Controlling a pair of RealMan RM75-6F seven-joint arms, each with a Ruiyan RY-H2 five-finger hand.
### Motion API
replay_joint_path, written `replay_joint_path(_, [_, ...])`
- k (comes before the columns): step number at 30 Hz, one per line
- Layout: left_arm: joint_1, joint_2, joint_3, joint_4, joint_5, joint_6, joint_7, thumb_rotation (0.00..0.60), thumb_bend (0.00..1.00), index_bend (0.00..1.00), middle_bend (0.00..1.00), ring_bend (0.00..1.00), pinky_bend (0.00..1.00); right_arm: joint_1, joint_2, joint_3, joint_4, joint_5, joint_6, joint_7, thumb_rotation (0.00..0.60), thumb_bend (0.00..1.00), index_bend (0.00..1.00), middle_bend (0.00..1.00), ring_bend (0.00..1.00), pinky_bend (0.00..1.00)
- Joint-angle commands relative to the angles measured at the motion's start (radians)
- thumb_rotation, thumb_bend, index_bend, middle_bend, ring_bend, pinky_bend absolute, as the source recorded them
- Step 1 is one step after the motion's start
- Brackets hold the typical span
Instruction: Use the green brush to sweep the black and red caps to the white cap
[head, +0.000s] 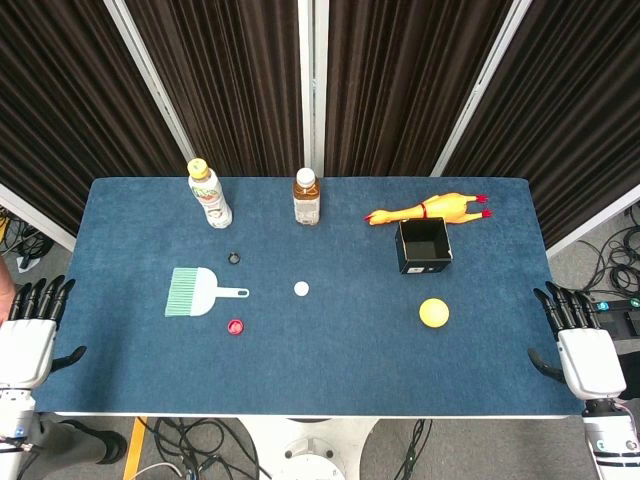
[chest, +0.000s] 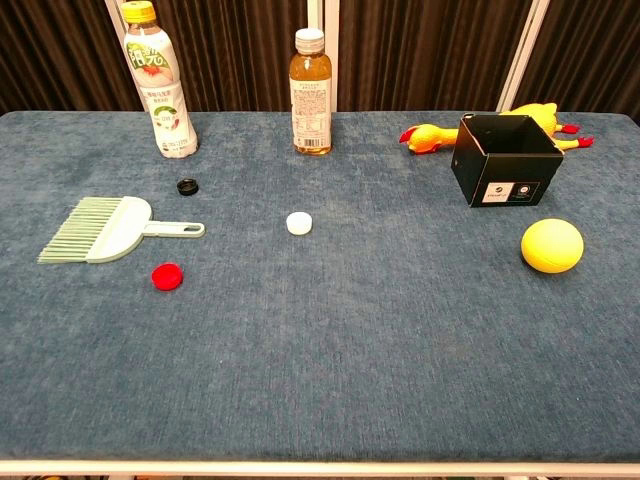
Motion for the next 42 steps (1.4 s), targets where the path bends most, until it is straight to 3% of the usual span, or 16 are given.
replay_joint_path(1, [-0.001,-0.001,-0.001,0.001,0.0,0.001,-0.001,0.6,0.11,0.05,0.05,0.01,0.06,0.001,-0.001,0.001,0.0,0.001,-0.001,0.0,0.6,0.15,0.0,0.0,0.0,0.0])
replay_joint_path(13, [-0.008,0.02,-0.006,-0.028,0.009,-0.003,-0.028,0.6,0.1,0.05,0.05,0.01,0.06,-0.006,0.006,0.003,0.007,-0.008,0.023,0.016,0.6,0.15,0.0,0.0,0.0,0.0])
replay_joint_path(20, [-0.071,0.049,-0.039,-0.045,0.049,-0.044,-0.102,0.6,0.09,0.1,0.17,0.08,0.06,-0.005,0.018,0.011,0.0,-0.011,0.032,0.017,0.6,0.15,0.0,0.0,0.0,0.0])
replay_joint_path(26, [-0.207,0.037,-0.09,-0.018,0.069,-0.182,-0.218,0.6,0.16,0.23,0.33,0.22,0.11,0.007,0.023,0.02,-0.001,-0.02,0.03,0.013,0.6,0.15,0.0,0.0,0.0,0.0])
replay_joint_path(31, [-0.346,-0.006,-0.124,0.021,0.039,-0.362,-0.254,0.6,0.22,0.26,0.36,0.23,0.12,0.01,0.033,0.023,-0.006,-0.017,0.028,0.01,0.6,0.15,0.0,0.0,0.0,0.0])
replay_joint_path(36, [-0.451,-0.093,-0.156,0.09,-0.035,-0.484,-0.201,0.6,0.27,0.34,0.37,0.26,0.14,0.01,0.051,0.03,-0.018,-0.012,0.034,0.001,0.6,0.15,0.0,0.0,0.0,0.0])
replay_joint_path(42, [-0.536,-0.221,-0.157,0.197,-0.159,-0.593,-0.055,0.6,0.29,0.34,0.4,0.28,0.15,0.008,0.068,0.035,-0.032,-0.004,0.039,-0.009,0.6,0.15,0.0,0.0,0.0,0.0])
